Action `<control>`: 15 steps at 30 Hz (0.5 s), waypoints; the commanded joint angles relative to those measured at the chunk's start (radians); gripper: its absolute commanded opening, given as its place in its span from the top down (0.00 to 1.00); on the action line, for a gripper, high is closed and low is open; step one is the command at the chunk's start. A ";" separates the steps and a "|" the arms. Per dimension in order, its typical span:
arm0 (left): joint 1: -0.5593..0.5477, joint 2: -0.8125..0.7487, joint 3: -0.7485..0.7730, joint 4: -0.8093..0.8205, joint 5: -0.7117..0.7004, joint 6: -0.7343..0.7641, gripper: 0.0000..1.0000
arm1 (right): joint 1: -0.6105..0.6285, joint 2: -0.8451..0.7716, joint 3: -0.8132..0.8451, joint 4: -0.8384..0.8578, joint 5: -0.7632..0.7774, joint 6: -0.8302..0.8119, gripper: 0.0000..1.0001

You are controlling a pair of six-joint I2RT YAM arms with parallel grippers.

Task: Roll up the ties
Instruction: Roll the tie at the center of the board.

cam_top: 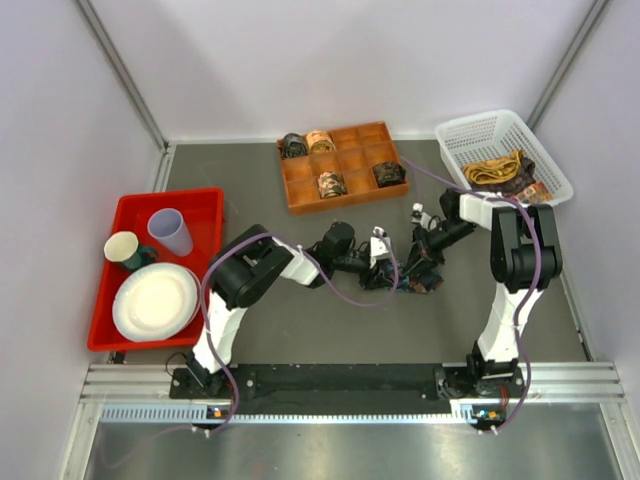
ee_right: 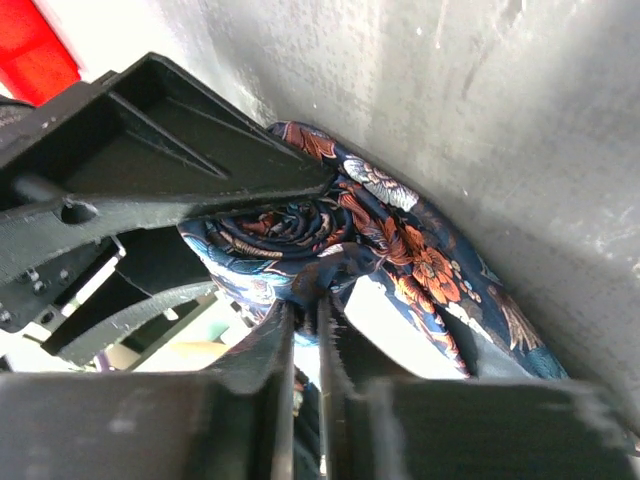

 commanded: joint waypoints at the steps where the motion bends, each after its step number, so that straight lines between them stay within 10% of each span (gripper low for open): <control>1: -0.041 -0.063 -0.006 -0.346 -0.083 0.161 0.77 | 0.005 0.020 0.030 0.099 0.075 -0.078 0.83; 5: -0.036 -0.169 -0.058 -0.689 -0.237 0.315 0.79 | 0.000 -0.035 0.046 0.067 -0.013 -0.104 0.63; 15: -0.062 -0.140 0.053 -0.973 -0.435 0.343 0.75 | 0.042 -0.064 -0.014 0.148 -0.214 -0.046 0.41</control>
